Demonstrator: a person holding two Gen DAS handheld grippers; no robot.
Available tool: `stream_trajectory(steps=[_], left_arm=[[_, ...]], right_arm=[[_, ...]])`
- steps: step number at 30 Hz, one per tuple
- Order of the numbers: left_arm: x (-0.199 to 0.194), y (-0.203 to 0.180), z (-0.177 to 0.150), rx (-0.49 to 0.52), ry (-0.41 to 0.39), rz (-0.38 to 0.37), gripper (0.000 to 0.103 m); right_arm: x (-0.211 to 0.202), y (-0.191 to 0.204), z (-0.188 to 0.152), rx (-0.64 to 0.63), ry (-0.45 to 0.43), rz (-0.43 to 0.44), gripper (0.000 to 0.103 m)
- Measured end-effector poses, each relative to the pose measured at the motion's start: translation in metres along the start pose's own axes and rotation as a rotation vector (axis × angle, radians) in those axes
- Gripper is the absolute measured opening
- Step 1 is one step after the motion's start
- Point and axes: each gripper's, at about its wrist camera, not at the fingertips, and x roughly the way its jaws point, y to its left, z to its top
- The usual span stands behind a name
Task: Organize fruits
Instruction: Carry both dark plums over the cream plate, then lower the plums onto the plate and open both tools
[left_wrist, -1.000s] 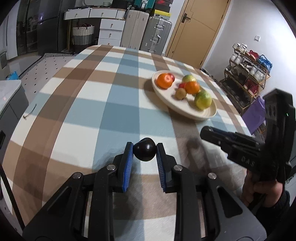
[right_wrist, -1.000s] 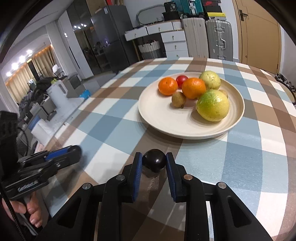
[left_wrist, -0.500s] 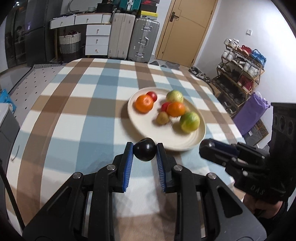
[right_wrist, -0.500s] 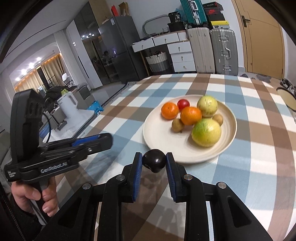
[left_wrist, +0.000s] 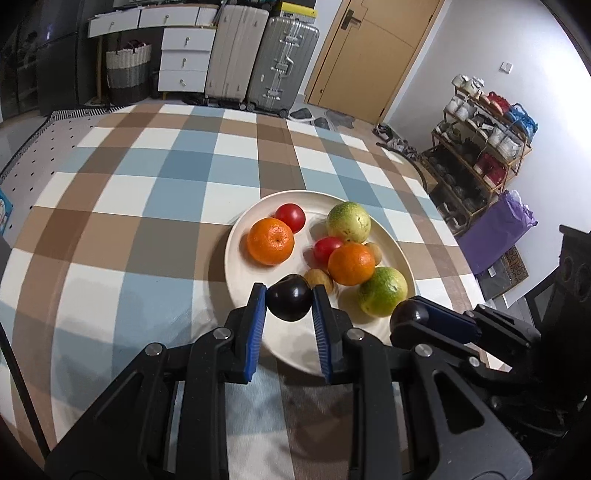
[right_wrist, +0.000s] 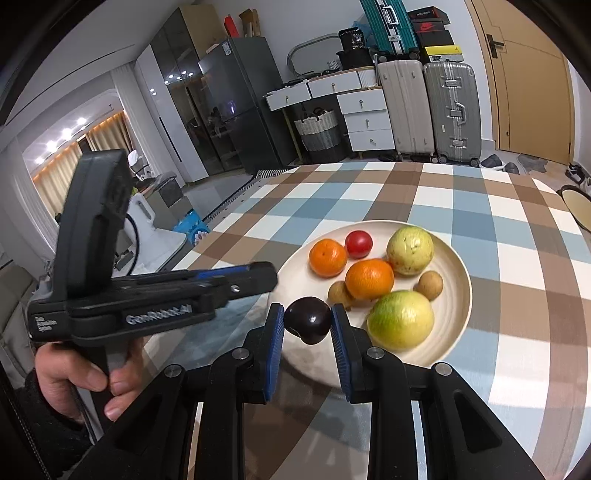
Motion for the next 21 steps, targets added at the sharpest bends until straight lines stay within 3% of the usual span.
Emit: stream_trajectory(steps=[10, 21], left_arm=[[0.04, 0.001, 0.013, 0.027, 0.055, 0.019, 0.022], [0.054, 0.003, 0.019, 0.028, 0.082, 0.019, 0.022]], right_arm=[[0.022, -0.014, 0.005, 0.001, 0.015, -0.015, 0.026], [0.031, -0.012, 0.004, -0.002, 0.008, -0.038, 0.026]])
